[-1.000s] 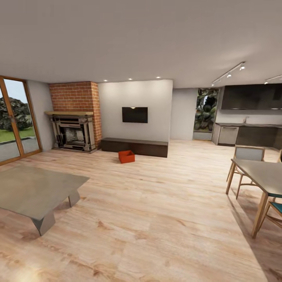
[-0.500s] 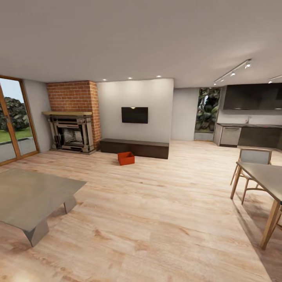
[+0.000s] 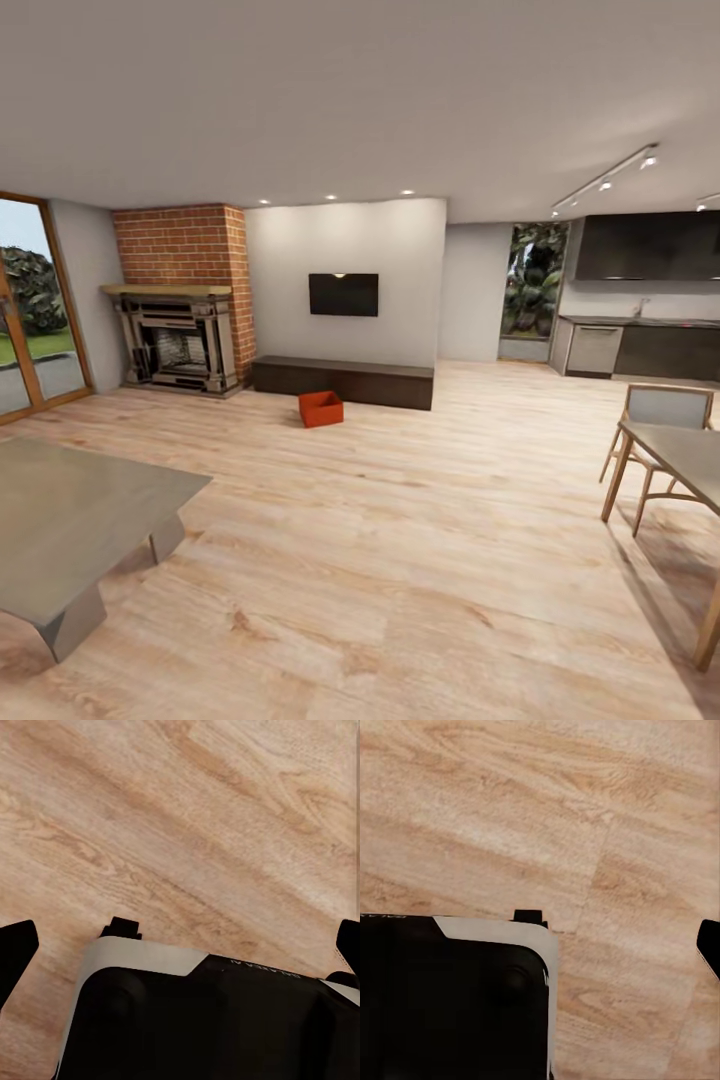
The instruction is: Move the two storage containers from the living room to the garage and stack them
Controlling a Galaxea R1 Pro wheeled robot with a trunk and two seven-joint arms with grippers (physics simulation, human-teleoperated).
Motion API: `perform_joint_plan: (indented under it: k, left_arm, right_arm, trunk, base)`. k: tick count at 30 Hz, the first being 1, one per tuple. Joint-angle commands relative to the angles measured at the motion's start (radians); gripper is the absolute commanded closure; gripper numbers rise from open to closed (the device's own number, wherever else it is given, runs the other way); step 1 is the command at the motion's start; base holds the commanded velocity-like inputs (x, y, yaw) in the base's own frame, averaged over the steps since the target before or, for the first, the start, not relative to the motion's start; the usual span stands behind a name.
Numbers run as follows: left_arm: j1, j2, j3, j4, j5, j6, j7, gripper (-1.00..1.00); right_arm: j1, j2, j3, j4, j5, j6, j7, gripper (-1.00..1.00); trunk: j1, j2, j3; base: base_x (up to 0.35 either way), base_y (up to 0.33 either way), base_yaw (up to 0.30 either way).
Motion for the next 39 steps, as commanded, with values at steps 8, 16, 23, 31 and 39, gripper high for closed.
perform_joint_plan:
  k: [8, 16, 23, 31, 39]
  left_arm:
    - [-0.001, 0.0, 0.0, 0.001, 0.006, -0.001, -0.002, -1.0]
    - [-0.001, 0.0, 0.0, 0.001, 0.006, -0.001, -0.002, -1.0]
    - [-0.001, 0.0, 0.0, 0.001, 0.006, -0.001, -0.002, -1.0]
    - [-0.001, 0.0, 0.0, 0.001, 0.006, -0.001, -0.002, -1.0]
    - [-0.001, 0.0, 0.0, 0.001, 0.006, -0.001, -0.002, -1.0]
  right_arm:
    - [-0.002, 0.0, 0.006, 0.003, -0.004, -0.006, 0.003, -1.0]
    - [-0.002, 0.0, 0.006, 0.003, -0.004, -0.006, 0.003, -1.0]
    - [-0.002, 0.0, 0.006, 0.003, -0.004, -0.006, 0.003, -1.0]
    - [-0.002, 0.0, 0.005, 0.003, -0.004, -0.006, 0.003, -1.0]
    - [-0.002, 0.0, 0.006, 0.003, -0.004, -0.006, 0.003, -1.0]
  trunk:
    - [0.001, -0.001, -0.002]
    - [0.001, -0.001, -0.002]
    - [0.001, -0.001, -0.002]
    - [0.001, -0.001, -0.002]
    - [0.001, -0.001, -0.002]
  base:
    - [0.325, 0.0, 0.0]
    - [0.325, 0.0, 0.0]
    - [0.325, 0.0, 0.0]
    - [0.325, 0.0, 0.0]
    - [0.325, 0.0, 0.0]
